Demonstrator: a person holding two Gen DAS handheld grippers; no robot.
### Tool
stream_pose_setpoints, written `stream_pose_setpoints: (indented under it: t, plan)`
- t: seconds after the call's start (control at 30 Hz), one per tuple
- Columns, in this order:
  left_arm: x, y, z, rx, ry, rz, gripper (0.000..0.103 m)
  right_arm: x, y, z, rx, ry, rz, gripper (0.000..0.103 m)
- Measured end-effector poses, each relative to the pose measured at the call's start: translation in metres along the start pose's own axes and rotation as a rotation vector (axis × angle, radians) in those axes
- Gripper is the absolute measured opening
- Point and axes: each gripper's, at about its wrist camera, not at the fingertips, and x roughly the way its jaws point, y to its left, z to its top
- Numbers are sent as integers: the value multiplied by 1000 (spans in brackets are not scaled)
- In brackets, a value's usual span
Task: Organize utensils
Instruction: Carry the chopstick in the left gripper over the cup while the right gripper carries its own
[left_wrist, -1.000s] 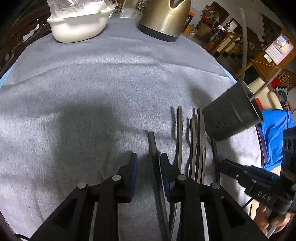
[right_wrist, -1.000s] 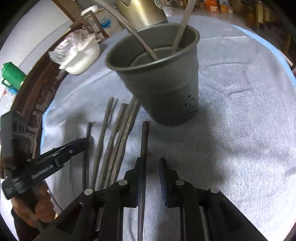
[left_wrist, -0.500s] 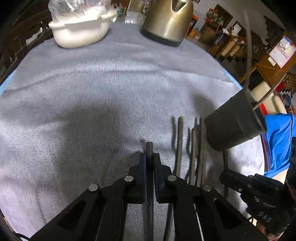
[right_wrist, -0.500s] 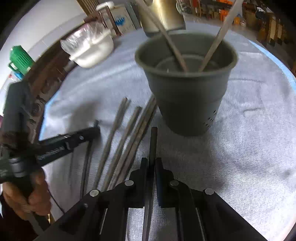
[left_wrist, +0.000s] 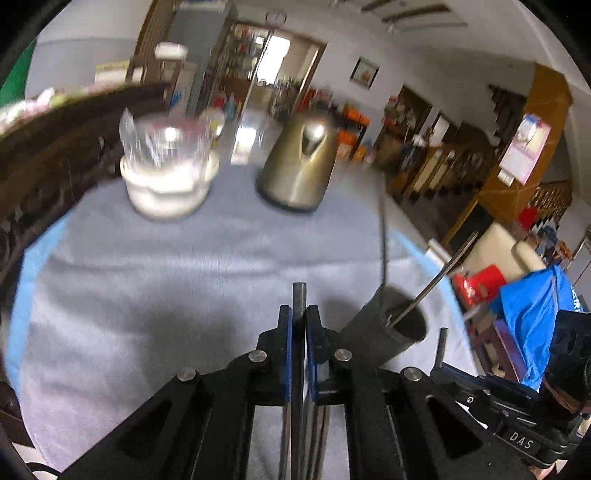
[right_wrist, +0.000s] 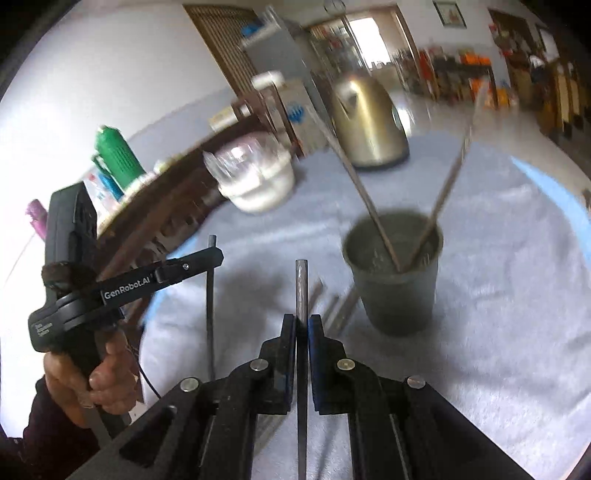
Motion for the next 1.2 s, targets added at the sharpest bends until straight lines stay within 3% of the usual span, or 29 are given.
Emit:
stream_pose_setpoints:
  t: [0.2,0.43,0.8,1.03,1.2]
  plan:
    - [-40,-18,11,44,-159,-11,7,-37,14,10,-43,-165,6,7]
    - [-58,-36,19,74,-220,-40,7,-67,13,16,-36,-265,-14,7]
    - [-79,-79,61,118,-358,-69,7,-116,-1,60,35,-453,-50,7]
    - [-84,-105,86,131,-478,-100,7,-136,-13,86,96,-588,-101,7]
    - [-62,-114,87,131,-505,-107,7,-121,-18,91,82,-601,-172,7]
